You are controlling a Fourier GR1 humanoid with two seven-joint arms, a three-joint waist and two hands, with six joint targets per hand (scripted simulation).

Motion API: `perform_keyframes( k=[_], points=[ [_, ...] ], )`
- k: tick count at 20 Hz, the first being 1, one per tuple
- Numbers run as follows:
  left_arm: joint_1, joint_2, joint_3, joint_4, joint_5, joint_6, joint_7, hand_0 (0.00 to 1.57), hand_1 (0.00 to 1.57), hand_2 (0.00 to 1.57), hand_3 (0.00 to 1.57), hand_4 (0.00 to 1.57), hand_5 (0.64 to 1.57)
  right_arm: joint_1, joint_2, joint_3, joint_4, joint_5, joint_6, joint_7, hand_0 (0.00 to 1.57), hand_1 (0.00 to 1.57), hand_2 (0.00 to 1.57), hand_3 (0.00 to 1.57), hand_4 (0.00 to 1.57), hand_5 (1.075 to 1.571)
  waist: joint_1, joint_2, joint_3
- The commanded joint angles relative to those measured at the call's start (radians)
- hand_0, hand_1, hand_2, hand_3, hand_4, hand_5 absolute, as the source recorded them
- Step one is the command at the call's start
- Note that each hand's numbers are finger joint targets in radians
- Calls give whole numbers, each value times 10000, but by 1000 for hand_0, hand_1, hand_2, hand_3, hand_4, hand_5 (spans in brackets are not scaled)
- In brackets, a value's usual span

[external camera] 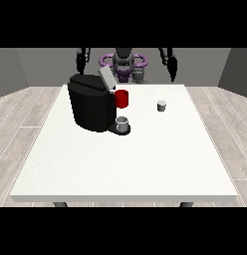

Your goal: Insert the coffee pod into the coffee machine and close the lid

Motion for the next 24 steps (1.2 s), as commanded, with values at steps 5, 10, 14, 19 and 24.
perform_keyframes(
  k=[5, 10, 14, 19, 24],
  points=[
    [205, 1048, -798, -212, -1065, -1164, -1231, 0, 0, 0, 0, 0, 1571, -194, -99, -291, 354, 52, -147, 27, 0, 0, 0, 0, 0, 1571, -4, -16, 367],
    [-620, 2551, -240, 266, -1688, -1711, -1579, 0, 0, 0, 0, 0, 1571, -215, -292, -553, 499, 1132, -1187, -936, 0, 0, 0, 0, 0, 1571, -653, 617, 367],
    [-1788, 3238, 335, 1210, -1918, -1939, -943, 0, 0, 0, 0, 0, 1571, -830, -343, -345, 232, 1379, -1221, -633, 0, 0, 0, 0, 0, 1571, -1190, 1094, 366],
    [-2846, 3492, 140, 2104, -2510, -2284, -240, 0, 0, 0, 0, 0, 1571, -1280, 112, 64, 434, 1767, -1563, -519, 0, 0, 0, 0, 0, 1571, -1415, 1498, 368],
    [-3265, 3677, 184, 3856, -3201, -2316, -1160, 0, 0, 0, 0, 0, 1571, -1178, 539, 819, 125, 1681, -1845, -196, 0, 0, 0, 0, 0, 1571, -1736, 1937, 362]
  ],
)
